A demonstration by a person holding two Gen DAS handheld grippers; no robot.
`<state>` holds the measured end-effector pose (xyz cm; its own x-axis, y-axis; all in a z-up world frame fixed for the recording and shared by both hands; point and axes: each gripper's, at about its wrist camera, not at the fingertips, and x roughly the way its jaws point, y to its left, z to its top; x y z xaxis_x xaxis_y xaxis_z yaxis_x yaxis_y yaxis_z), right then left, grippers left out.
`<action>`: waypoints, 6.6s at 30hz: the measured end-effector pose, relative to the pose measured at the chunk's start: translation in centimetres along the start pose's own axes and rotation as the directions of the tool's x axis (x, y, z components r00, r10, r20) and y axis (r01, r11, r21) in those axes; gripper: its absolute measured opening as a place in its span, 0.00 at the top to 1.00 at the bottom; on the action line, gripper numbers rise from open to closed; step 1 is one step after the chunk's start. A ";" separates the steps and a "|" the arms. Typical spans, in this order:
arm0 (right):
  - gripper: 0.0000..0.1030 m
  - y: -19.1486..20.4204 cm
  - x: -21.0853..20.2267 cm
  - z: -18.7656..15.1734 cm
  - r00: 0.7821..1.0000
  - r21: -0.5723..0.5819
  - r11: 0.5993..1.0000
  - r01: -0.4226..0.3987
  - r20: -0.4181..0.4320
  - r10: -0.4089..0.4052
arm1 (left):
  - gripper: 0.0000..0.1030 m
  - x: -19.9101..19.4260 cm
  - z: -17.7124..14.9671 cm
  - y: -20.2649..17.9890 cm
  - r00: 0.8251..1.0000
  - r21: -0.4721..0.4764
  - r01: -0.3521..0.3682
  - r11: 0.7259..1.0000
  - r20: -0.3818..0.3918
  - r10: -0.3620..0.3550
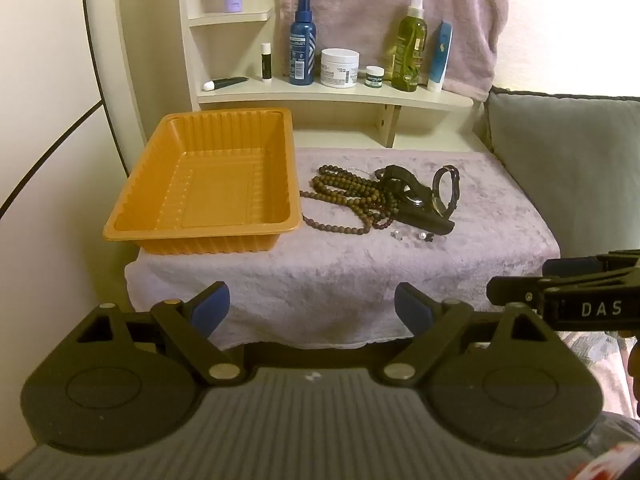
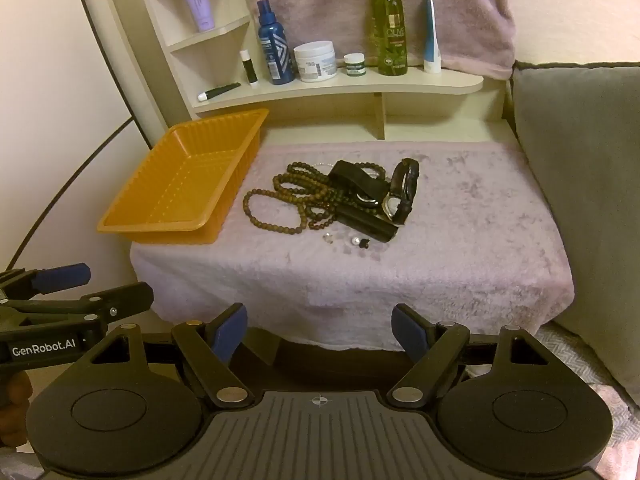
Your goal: Organize jewelry
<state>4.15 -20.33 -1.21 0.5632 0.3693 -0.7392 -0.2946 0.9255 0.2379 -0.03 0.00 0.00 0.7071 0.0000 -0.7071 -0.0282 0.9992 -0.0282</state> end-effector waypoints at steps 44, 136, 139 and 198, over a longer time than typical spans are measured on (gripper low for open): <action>0.23 0.2 -0.4 0.2 1.000 -0.004 1.000 0.003 0.006 -0.003 | 0.14 0.0 0.0 0.0 1.000 -0.003 0.004 1.000 -0.005 -0.004; 0.23 -4.7 6.0 3.0 0.993 0.080 0.995 -0.063 0.109 0.054 | 0.20 6.8 1.9 12.9 0.973 -0.281 -0.207 0.937 0.038 0.226; 0.23 -5.2 6.8 3.3 0.993 0.080 0.995 -0.059 0.107 0.050 | 0.25 7.9 2.0 14.2 0.970 -0.323 -0.222 0.920 0.026 0.243; 0.23 -7.5 12.4 5.2 0.998 0.122 0.993 -0.004 0.059 -0.003 | 0.94 12.8 2.5 17.9 0.934 -0.337 -0.160 0.928 0.252 0.252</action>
<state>17.37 -22.27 -8.83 0.6084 0.3704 -0.7019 -0.2007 0.9275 0.3155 10.24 17.95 -7.79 0.8318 0.2620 -0.4894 -0.3768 0.9139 -0.1511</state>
